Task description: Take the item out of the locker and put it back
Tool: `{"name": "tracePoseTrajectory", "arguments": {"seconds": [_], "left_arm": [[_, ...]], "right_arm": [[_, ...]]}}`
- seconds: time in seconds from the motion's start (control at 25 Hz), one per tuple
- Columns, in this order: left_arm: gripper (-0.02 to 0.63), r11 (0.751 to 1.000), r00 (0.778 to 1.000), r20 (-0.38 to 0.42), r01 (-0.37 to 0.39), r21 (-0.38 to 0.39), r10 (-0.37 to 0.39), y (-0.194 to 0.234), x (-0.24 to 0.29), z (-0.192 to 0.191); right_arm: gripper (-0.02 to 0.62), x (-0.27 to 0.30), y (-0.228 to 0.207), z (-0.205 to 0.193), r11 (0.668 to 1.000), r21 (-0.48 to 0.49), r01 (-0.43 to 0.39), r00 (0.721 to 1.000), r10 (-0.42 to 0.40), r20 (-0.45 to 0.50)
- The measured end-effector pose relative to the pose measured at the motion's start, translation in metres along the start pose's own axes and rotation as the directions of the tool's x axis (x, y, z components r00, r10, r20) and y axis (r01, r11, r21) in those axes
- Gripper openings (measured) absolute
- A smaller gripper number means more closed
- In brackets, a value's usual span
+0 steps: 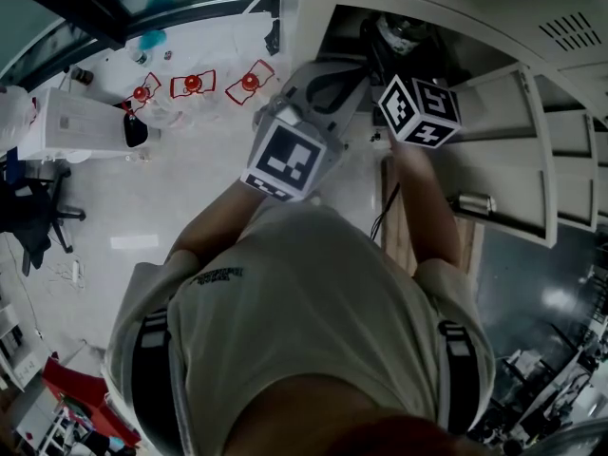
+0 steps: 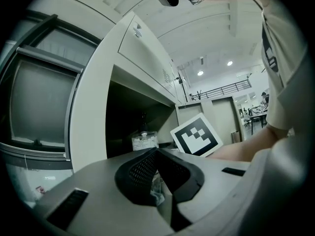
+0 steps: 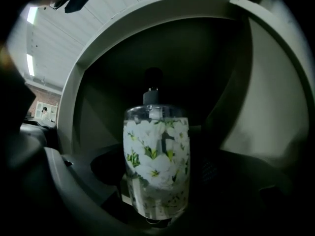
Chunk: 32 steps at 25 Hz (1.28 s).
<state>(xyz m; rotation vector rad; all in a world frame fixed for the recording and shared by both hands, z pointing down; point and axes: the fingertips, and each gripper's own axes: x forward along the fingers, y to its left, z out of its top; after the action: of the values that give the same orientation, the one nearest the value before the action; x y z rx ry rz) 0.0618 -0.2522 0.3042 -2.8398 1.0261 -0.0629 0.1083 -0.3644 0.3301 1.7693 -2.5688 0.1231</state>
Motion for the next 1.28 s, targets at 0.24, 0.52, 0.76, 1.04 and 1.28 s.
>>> {"name": "tracePoseTrajectory", "arguments": {"seconds": [0.24, 0.52, 0.76, 1.04, 1.28], "left_arm": [[0.013, 1.0, 1.0, -0.01, -0.001, 0.005, 0.001, 0.0, 0.001, -0.002], [0.013, 0.999, 1.0, -0.016, -0.024, 0.031, 0.024, 0.002, -0.004, -0.001], [0.013, 0.999, 0.999, -0.028, -0.037, 0.031, 0.038, 0.001, -0.01, -0.003], [0.012, 0.998, 0.999, -0.017, -0.043, 0.037, 0.044, -0.005, -0.016, 0.004], [0.014, 0.997, 0.999, 0.016, -0.052, 0.051, 0.051, -0.006, -0.025, 0.025]], "right_arm": [[0.365, -0.003, 0.001, 0.002, 0.999, -0.042, -0.015, 1.0, 0.017, 0.024], [0.364, -0.023, 0.009, 0.003, 1.0, 0.005, -0.029, 0.998, 0.028, 0.051], [0.364, -0.052, 0.017, 0.006, 0.998, 0.034, -0.048, 0.996, 0.045, 0.078], [0.364, -0.088, 0.022, 0.02, 0.998, 0.026, -0.062, 0.994, 0.06, 0.093], [0.364, -0.121, 0.031, 0.052, 0.995, -0.027, -0.092, 0.985, 0.095, 0.144]]}}
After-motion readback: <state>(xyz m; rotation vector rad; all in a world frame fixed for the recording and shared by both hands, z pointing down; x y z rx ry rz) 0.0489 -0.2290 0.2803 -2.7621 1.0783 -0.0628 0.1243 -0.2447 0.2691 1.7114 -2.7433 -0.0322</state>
